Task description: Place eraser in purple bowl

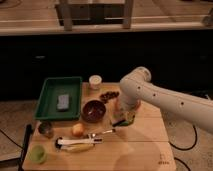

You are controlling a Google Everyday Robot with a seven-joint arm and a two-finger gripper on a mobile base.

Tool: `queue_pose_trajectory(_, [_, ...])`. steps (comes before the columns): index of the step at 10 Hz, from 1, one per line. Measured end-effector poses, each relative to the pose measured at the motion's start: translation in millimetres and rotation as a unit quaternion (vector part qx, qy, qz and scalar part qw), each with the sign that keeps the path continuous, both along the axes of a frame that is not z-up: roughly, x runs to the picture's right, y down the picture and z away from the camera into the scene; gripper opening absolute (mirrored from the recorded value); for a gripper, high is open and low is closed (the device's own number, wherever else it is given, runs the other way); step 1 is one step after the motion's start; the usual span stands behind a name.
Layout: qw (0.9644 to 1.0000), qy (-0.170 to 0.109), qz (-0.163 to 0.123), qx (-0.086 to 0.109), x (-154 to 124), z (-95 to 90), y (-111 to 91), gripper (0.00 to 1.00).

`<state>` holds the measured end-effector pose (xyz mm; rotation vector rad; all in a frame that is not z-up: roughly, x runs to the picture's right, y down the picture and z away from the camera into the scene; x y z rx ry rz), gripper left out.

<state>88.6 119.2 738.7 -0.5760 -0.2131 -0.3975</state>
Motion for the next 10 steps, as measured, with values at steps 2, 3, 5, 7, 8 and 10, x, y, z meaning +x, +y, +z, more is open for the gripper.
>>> queue_pose_trajectory(2, [0.9998, -0.007, -0.019, 0.0, -7, 5.6, -6, 0.02])
queue_pose_trajectory(3, [0.9996, -0.009, -0.025, -0.001, -7, 7.0, -7, 0.02])
queue_pose_trajectory(5, [0.9992, -0.012, -0.037, -0.002, -6, 9.0, -10, 0.02])
queue_pose_trajectory(7, [0.9985, -0.02, -0.05, -0.003, -26, 10.9, -15, 0.02])
queue_pose_trajectory(8, [0.998, -0.026, -0.058, -0.003, -39, 13.0, -17, 0.02])
queue_pose_trajectory(10, [0.9969, -0.033, -0.072, -0.003, -56, 16.0, -22, 0.02])
